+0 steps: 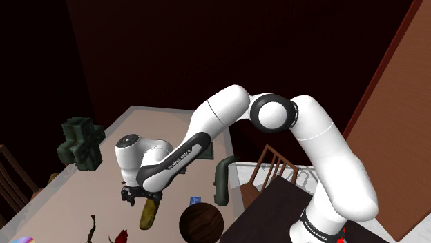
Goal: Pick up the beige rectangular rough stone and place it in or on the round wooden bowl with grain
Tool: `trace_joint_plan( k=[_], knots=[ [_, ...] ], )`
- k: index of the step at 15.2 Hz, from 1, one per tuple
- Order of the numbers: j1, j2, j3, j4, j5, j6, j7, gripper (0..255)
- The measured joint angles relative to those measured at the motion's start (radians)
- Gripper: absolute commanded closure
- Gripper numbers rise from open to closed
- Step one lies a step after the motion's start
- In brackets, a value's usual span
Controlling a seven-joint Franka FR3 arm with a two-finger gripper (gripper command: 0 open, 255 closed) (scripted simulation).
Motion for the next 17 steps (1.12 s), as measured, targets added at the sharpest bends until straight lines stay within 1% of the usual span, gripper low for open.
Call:
trace_joint_plan(
  k=[4, 5, 14, 15, 17],
  knots=[
    [0.001, 0.001, 0.000, 0.001, -0.001, 0.001, 0.000, 0],
    [0.001, 0.001, 0.000, 0.001, -0.001, 0.001, 0.000, 255],
    [0.001, 0.001, 0.000, 0.001, -0.001, 0.001, 0.000, 255],
    [0.001, 0.001, 0.000, 0.001, -0.001, 0.001, 0.000, 0],
    [0.007, 0.007, -0.011, -0.004, -0.011, 0.014, 0.014, 0]
  ],
)
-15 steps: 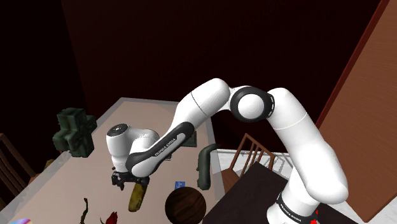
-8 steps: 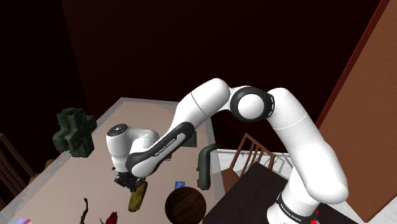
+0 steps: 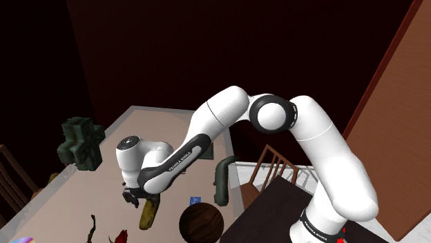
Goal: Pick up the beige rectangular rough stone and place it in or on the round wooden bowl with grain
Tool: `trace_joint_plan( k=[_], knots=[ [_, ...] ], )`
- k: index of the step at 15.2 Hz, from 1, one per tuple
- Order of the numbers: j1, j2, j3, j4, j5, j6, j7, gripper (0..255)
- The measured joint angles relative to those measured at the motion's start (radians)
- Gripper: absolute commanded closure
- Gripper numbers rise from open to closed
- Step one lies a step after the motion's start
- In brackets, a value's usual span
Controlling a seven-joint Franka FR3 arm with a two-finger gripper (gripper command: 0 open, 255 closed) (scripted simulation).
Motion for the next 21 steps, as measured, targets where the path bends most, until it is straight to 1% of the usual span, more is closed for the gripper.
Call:
trace_joint_plan(
  k=[2, 7, 11, 16, 17, 21],
  knots=[
    [0.013, 0.007, -0.027, -0.026, -0.029, 0.040, 0.039, 0],
    [0.026, 0.050, -0.053, -0.023, -0.055, 0.084, 0.062, 0],
    [0.031, 0.083, -0.065, -0.011, -0.066, 0.106, 0.067, 0],
    [0.032, 0.085, -0.066, -0.011, -0.067, 0.109, 0.069, 0],
    [0.032, 0.085, -0.066, -0.011, -0.067, 0.109, 0.069, 255],
    [0.032, 0.085, -0.066, -0.011, -0.067, 0.109, 0.069, 255]
  ],
)
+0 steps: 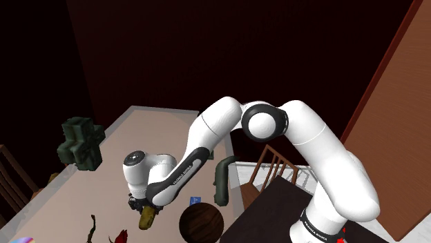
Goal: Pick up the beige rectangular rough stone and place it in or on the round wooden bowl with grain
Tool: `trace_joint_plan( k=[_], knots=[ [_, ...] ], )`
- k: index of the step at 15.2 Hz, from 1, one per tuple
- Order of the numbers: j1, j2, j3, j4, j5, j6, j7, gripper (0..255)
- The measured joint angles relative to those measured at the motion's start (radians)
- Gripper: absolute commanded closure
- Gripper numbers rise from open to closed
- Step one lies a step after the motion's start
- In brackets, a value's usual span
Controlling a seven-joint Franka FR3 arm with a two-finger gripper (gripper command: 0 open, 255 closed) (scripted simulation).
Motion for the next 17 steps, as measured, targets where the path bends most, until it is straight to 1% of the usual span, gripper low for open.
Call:
trace_joint_plan(
  k=[7, 17],
  knots=[
    [-0.001, -0.004, 0.002, -0.001, 0.002, -0.004, -0.001, 255],
    [-0.027, -0.105, 0.036, -0.041, 0.035, -0.065, -0.025, 255]
  ],
)
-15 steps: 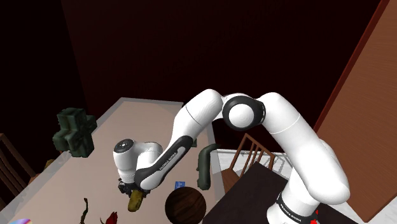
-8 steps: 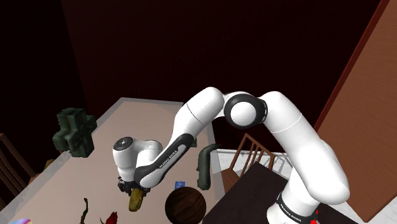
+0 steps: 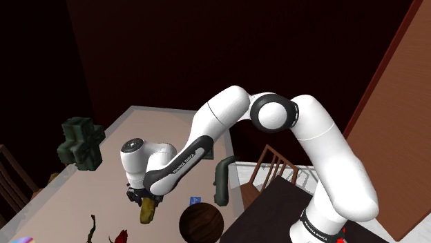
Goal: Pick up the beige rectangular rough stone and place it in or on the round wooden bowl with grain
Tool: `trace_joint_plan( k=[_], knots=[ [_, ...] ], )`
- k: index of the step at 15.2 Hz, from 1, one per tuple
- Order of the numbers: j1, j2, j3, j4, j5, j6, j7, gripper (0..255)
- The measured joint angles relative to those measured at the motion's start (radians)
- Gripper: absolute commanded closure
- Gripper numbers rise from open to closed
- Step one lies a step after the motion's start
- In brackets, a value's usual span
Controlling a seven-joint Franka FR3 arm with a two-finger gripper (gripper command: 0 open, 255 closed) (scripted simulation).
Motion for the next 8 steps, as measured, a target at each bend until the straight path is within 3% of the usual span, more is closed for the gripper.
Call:
trace_joint_plan(
  k=[8],
  knots=[
    [-0.019, -0.075, 0.028, -0.017, 0.031, -0.056, -0.022, 255]
  ],
)
